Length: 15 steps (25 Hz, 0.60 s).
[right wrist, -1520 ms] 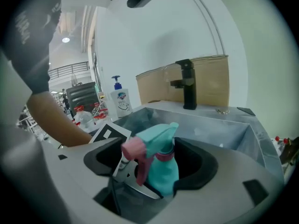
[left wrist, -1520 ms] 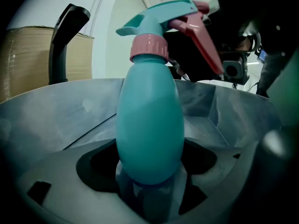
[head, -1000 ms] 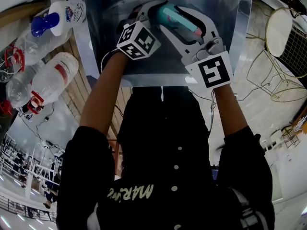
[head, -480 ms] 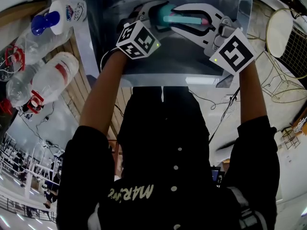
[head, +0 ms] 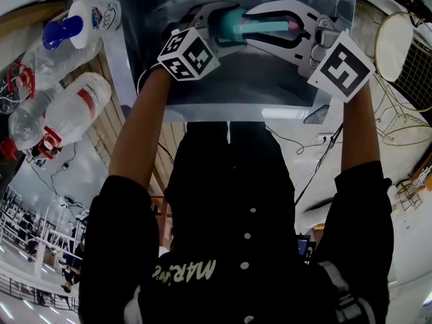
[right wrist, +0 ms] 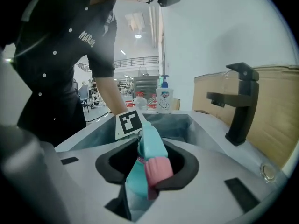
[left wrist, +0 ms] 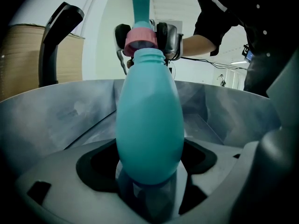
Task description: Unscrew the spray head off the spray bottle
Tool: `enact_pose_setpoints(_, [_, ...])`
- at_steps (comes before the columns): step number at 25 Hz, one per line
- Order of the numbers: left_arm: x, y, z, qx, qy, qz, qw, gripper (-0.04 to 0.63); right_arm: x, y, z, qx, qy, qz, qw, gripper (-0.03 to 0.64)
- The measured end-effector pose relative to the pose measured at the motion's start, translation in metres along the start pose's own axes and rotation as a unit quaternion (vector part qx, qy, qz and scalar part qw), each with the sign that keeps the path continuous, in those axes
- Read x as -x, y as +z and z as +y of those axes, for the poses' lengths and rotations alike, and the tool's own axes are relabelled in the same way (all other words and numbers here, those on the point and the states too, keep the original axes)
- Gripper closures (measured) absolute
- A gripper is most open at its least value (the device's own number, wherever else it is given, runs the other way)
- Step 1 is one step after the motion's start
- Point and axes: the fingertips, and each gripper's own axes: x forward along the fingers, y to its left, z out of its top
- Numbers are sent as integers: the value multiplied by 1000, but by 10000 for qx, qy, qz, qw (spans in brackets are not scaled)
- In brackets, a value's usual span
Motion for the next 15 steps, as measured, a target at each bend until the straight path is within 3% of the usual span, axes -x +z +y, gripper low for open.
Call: enact_pose_setpoints(15, [0,-1,0,103,137,-24,9999,196,24,39,5,-322,-503,-84,9982,469])
